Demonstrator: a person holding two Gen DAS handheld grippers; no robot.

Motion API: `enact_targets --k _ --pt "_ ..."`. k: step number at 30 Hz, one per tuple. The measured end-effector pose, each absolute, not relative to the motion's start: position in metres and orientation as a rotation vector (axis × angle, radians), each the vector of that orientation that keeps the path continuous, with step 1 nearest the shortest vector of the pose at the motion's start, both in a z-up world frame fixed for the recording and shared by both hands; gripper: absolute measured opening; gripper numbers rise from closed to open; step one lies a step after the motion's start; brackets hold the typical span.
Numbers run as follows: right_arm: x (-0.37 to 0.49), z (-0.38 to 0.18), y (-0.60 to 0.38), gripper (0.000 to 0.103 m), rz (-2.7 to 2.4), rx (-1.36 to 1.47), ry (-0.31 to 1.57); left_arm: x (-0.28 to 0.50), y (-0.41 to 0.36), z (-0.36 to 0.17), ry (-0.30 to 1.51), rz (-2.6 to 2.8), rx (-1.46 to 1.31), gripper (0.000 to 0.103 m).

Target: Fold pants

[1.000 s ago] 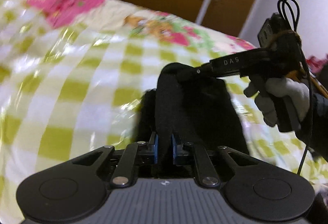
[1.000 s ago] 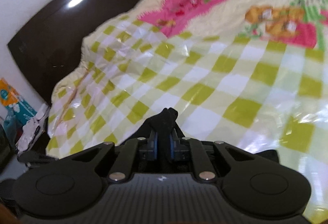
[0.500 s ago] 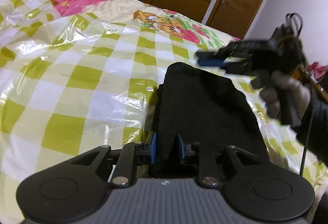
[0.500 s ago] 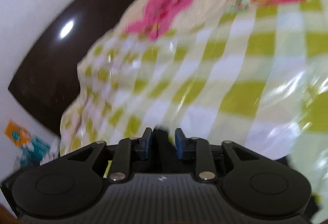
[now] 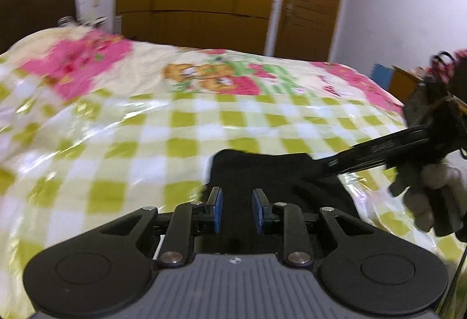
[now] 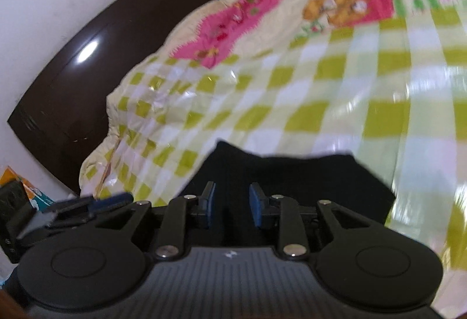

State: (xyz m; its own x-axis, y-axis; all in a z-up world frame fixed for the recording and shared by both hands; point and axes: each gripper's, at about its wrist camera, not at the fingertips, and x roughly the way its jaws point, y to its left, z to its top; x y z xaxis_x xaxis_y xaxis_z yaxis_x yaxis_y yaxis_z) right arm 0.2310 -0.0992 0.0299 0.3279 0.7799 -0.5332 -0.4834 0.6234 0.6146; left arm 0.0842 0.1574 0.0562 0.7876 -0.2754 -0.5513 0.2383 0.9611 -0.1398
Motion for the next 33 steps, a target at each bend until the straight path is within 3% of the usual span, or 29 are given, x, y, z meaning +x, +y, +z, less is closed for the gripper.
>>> enact_targets --k 7,9,12,15,19,21,25,30,33 --pt "0.256 -0.003 -0.098 0.022 0.776 0.443 0.953 0.120 0.153 0.008 0.748 -0.263 -0.005 0.039" --pt "0.265 -0.014 -0.104 0.009 0.773 0.519 0.962 0.117 0.154 0.002 0.747 -0.260 -0.011 0.039" --pt "0.271 -0.025 -0.116 0.003 0.753 0.595 0.977 0.115 0.156 0.006 0.740 -0.262 -0.026 0.039" --pt "0.258 -0.009 -0.130 0.015 0.731 0.589 0.928 0.115 0.158 0.017 0.722 -0.267 -0.024 0.039" --pt "0.226 0.017 -0.150 0.019 0.685 0.527 0.895 0.115 0.161 0.026 0.694 -0.256 -0.004 0.039" --pt "0.205 0.021 -0.159 0.027 0.645 0.502 0.922 0.114 0.167 0.025 0.694 -0.246 -0.023 0.039" --pt "0.181 0.007 -0.168 0.034 0.589 0.538 0.997 0.111 0.168 0.020 0.722 -0.249 -0.040 0.039" --pt "0.187 -0.019 -0.155 0.054 0.572 0.592 1.052 0.111 0.158 0.007 0.757 -0.247 0.026 0.041" --pt "0.197 -0.024 -0.154 0.054 0.576 0.653 1.060 0.111 0.166 0.007 0.759 -0.243 -0.012 0.045"
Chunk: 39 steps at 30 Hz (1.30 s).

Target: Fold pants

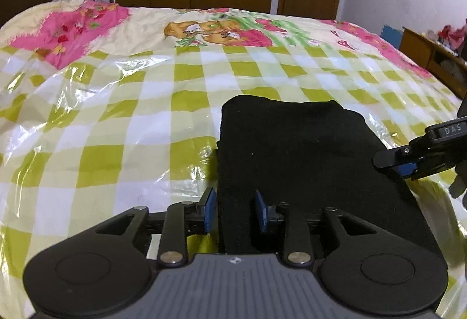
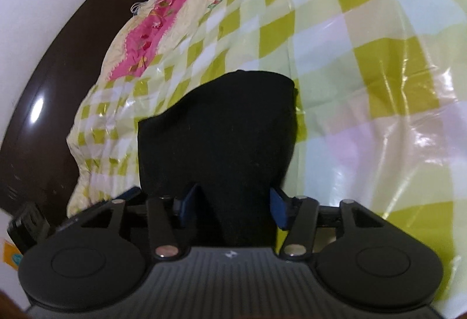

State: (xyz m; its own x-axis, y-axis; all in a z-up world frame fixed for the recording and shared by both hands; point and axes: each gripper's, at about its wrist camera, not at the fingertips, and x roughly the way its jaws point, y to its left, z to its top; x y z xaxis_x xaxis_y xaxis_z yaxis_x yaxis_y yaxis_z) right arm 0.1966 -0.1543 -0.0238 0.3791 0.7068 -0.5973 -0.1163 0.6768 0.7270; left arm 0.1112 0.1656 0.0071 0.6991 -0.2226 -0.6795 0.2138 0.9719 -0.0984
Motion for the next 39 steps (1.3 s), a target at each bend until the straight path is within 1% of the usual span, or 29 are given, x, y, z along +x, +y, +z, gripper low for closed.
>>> enact_targets --k 4,5,9,11,16,21,24,28,31,36,39 --pt "0.205 -0.029 -0.153 0.054 0.575 0.670 1.084 0.115 0.167 -0.001 0.777 -0.254 -0.063 0.045" --pt "0.207 -0.028 -0.152 0.052 0.575 0.666 1.078 0.116 0.166 -0.003 0.779 -0.250 -0.077 0.045" --pt "0.217 -0.023 -0.153 0.038 0.565 0.643 1.072 0.119 0.161 -0.008 0.786 -0.256 -0.119 0.046" --pt "0.222 -0.021 -0.159 0.036 0.556 0.636 1.068 0.121 0.158 -0.008 0.789 -0.273 -0.146 0.047" --pt "0.235 -0.012 -0.165 0.036 0.513 0.569 1.049 0.131 0.138 -0.008 0.779 -0.303 -0.116 0.049" --pt "0.246 -0.015 -0.168 0.037 0.452 0.542 1.049 0.142 0.123 -0.008 0.771 -0.287 -0.095 0.051" --pt "0.249 -0.003 -0.162 0.038 0.424 0.453 1.024 0.140 0.120 -0.001 0.767 -0.273 -0.081 0.051" --pt "0.224 0.026 -0.159 0.038 0.361 0.340 0.938 0.123 0.119 0.014 0.745 -0.242 -0.041 0.050" --pt "0.190 0.045 -0.159 0.038 0.378 0.319 0.891 0.108 0.114 0.022 0.729 -0.212 0.001 0.050" --pt "0.141 0.047 -0.132 0.038 0.474 0.273 0.917 0.087 0.105 0.028 0.734 -0.177 0.053 0.051" --pt "0.128 0.034 -0.112 0.038 0.510 0.232 0.966 0.080 0.099 0.024 0.757 -0.152 0.096 0.053"
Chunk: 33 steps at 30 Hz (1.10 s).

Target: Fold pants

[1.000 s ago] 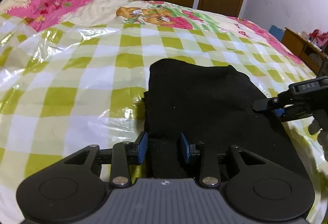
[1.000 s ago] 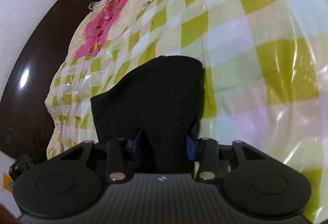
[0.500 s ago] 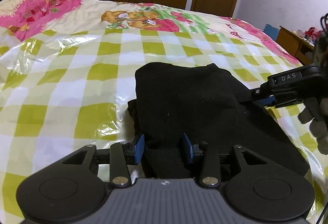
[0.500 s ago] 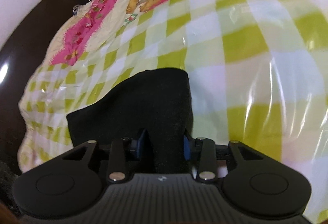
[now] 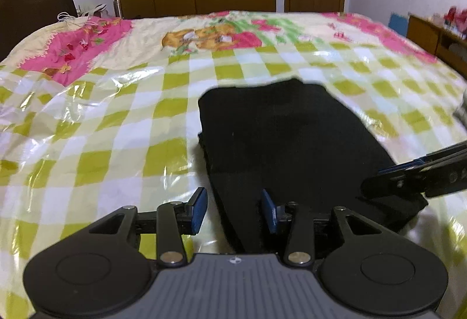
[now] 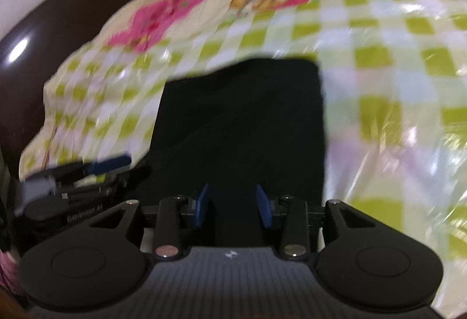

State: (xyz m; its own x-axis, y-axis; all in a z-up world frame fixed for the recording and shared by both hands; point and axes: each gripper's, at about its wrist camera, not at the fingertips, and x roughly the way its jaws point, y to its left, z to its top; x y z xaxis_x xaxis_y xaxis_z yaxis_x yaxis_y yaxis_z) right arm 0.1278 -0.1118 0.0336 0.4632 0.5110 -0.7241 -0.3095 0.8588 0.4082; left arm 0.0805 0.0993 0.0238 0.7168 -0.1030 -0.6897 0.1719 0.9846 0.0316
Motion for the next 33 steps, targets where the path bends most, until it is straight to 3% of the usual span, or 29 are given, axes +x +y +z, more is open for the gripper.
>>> enact_targets --k 8,13,17,25,33 --pt "0.104 0.054 -0.103 0.038 0.486 0.206 0.906 0.051 0.090 0.041 0.739 -0.132 0.067 0.060" --pt "0.086 0.051 -0.107 0.038 0.434 0.194 0.927 0.033 0.079 0.039 0.726 -0.114 0.044 0.079" --pt "0.068 0.048 -0.112 0.038 0.385 0.162 0.924 0.020 0.075 0.036 0.742 -0.105 0.021 0.082" --pt "0.042 0.051 -0.109 0.038 0.352 0.074 0.892 -0.008 0.071 0.036 0.735 -0.063 0.021 0.101" --pt "0.024 0.042 -0.110 0.038 0.353 0.078 0.924 -0.020 0.071 0.032 0.756 -0.025 0.010 0.103"
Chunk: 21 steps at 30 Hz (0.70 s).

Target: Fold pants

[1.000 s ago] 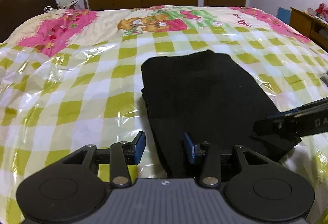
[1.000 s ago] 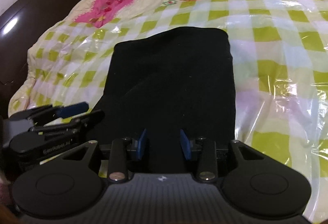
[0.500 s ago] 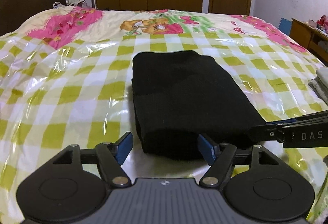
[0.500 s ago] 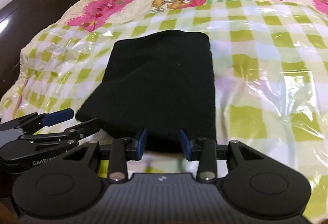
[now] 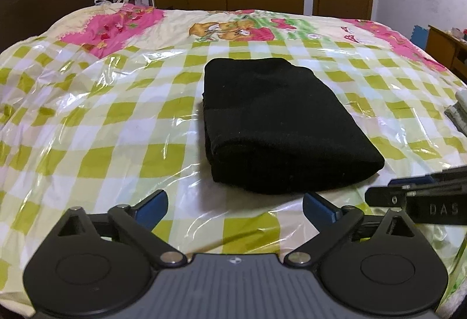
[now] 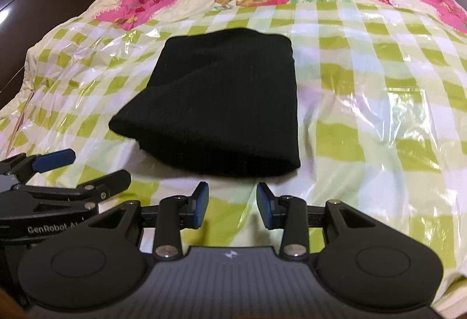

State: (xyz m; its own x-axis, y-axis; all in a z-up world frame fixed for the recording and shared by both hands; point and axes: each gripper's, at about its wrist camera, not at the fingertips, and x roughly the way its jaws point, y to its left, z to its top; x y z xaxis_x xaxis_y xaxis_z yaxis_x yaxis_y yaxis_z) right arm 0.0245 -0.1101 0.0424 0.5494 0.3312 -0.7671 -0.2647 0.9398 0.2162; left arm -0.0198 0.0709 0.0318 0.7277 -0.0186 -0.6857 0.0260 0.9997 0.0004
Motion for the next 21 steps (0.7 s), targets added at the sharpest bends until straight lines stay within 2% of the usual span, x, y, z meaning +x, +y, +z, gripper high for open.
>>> enact_targets --k 21 --pt "0.007 0.036 -0.108 0.040 0.350 0.094 0.939 -0.016 0.051 0.018 0.857 0.007 0.086 0.103"
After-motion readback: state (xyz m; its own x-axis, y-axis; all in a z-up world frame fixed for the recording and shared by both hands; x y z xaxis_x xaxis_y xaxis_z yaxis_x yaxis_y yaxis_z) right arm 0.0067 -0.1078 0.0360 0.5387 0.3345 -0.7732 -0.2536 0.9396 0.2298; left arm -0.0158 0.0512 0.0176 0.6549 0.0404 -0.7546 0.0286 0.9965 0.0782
